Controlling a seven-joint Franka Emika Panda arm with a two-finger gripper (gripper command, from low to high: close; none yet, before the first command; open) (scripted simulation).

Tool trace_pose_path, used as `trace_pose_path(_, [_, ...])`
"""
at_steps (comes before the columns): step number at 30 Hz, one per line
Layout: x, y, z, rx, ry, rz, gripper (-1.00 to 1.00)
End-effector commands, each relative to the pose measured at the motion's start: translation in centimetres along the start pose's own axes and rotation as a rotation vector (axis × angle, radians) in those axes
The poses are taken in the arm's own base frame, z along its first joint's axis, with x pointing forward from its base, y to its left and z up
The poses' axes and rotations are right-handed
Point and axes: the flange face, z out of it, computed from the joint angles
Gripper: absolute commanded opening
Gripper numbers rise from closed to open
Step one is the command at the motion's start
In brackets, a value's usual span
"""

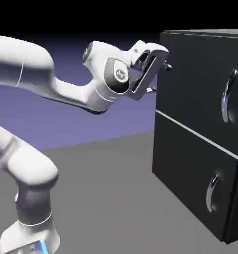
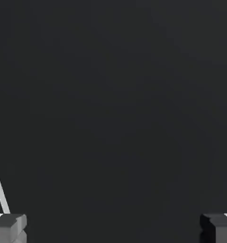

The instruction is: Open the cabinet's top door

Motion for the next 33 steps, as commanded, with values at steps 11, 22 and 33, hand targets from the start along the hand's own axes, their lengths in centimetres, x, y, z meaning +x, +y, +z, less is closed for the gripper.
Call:
trace_pose_path(11, [-0.7,4.1,-1.3,-0.107,0.107,-0.505,0.00])
trace_pose_path(22, [-4.5,8.4,-0.3,-0.236,0.127,-0.994,0.00])
trace_pose_path(33, [-10.9,12.1,3.1,-0.338,0.069,-1.480,0.00])
